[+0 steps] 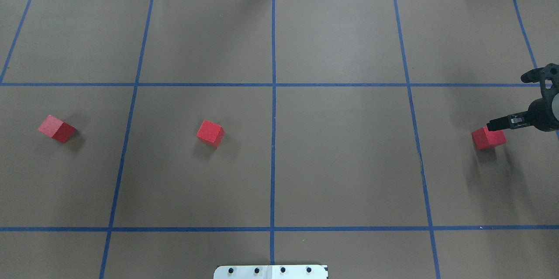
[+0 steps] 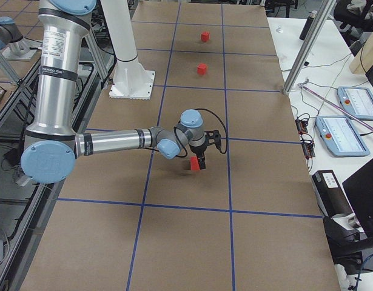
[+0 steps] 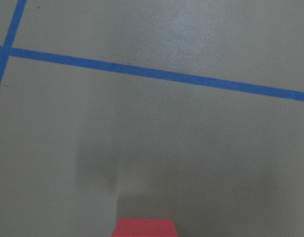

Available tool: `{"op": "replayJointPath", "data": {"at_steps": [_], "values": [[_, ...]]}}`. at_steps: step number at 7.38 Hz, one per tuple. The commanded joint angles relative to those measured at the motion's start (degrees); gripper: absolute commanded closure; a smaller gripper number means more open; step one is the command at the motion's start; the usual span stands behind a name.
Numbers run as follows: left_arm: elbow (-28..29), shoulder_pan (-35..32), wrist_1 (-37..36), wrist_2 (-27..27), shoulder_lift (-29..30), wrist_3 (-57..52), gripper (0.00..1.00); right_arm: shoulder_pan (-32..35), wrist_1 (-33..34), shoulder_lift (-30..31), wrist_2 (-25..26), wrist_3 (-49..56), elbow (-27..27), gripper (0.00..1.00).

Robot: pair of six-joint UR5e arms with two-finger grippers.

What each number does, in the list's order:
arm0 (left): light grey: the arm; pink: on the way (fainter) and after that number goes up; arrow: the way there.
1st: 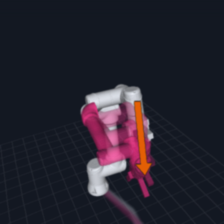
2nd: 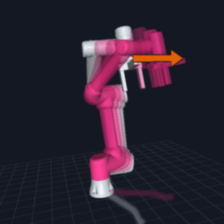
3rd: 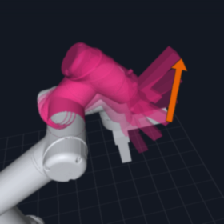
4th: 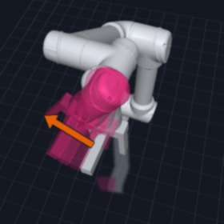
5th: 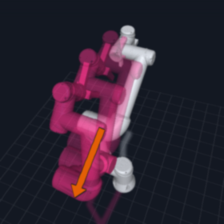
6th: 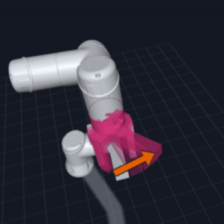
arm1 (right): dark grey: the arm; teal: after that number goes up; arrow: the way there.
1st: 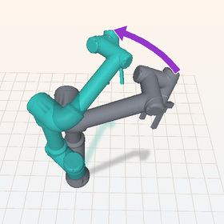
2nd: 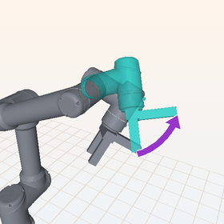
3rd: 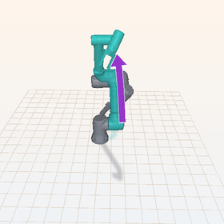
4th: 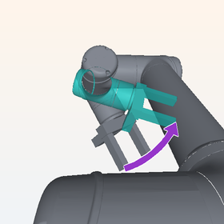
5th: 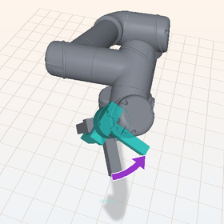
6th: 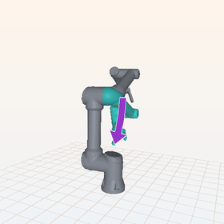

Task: Form red blocks into L shape at center
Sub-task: 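Lower the right gripper onto the red cube farthest from the left arm and grasp it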

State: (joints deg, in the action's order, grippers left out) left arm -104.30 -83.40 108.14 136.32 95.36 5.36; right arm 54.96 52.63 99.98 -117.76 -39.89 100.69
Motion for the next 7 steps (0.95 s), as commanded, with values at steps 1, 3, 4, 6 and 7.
{"op": "replayJointPath", "data": {"at_steps": [1, 3, 4, 6, 7], "values": [[0.0, 0.0, 0.0, 0.0, -0.1, 0.0, 0.0, -1.2, -0.2, -0.2, 0.0, -0.7, -0.1, 0.0], [0.0, 0.0, 0.1, 0.0, 0.0, -0.1, 0.0, -2.0, -0.2, -0.2, 0.1, -1.0, -0.1, 0.0], [0.1, 0.0, 0.0, 0.0, -0.1, -0.1, 0.0, -2.4, -0.1, -0.3, 0.2, -1.0, -0.1, 0.0], [0.1, 0.1, 0.1, 0.0, 0.0, -0.1, 0.0, -3.6, -0.1, -2.1, 1.6, -0.9, -2.7, 0.0], [0.1, 0.1, 0.1, 0.0, 0.0, -0.1, 0.0, -3.7, -0.1, -3.5, 1.5, -0.8, -4.3, 0.0]]}}
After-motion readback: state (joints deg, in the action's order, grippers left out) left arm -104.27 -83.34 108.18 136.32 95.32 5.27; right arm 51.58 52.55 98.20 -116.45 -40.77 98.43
